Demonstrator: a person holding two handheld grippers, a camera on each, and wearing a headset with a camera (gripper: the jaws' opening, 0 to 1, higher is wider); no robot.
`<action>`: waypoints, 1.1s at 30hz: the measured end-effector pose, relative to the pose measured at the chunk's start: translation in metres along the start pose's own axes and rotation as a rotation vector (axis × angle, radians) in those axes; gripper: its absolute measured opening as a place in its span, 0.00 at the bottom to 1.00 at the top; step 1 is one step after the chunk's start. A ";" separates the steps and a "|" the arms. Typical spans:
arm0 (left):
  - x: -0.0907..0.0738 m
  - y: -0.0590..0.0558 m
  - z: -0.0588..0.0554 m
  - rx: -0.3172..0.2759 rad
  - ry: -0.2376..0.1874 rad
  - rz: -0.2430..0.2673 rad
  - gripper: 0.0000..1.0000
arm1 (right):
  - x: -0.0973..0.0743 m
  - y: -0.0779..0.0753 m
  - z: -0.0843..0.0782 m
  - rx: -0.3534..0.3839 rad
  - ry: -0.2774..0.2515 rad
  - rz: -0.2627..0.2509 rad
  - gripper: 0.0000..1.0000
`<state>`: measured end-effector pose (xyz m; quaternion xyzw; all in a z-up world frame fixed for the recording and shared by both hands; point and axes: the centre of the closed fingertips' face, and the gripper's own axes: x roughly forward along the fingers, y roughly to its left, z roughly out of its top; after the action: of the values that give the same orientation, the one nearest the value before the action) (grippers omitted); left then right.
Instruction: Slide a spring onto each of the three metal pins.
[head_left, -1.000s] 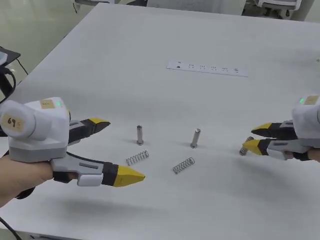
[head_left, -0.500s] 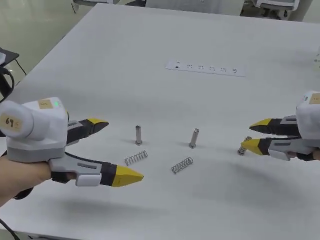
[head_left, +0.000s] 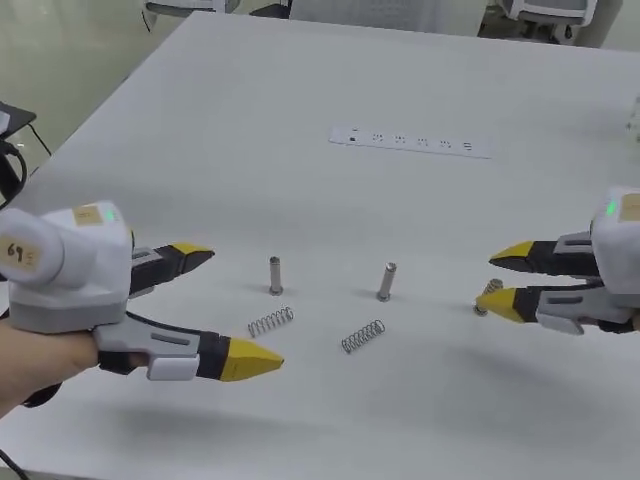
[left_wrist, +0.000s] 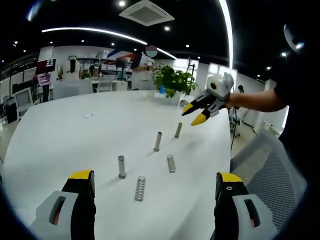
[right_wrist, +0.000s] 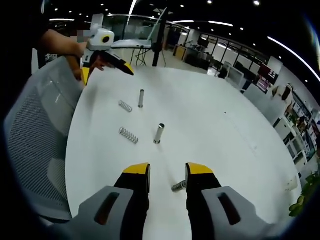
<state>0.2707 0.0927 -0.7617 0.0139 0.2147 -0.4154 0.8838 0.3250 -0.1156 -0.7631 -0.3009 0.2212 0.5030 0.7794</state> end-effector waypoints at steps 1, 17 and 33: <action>0.000 0.000 0.000 0.000 0.000 -0.001 0.98 | 0.000 0.001 0.001 -0.002 0.002 0.004 0.26; -0.003 0.000 -0.004 -0.006 0.009 0.001 0.98 | 0.019 0.036 0.016 -0.181 0.039 0.129 0.27; -0.004 0.000 -0.008 -0.008 0.011 0.001 0.98 | 0.048 0.070 0.033 -0.449 0.081 0.289 0.23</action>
<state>0.2658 0.0974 -0.7676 0.0126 0.2211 -0.4140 0.8829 0.2812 -0.0396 -0.7870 -0.4514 0.1757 0.6331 0.6038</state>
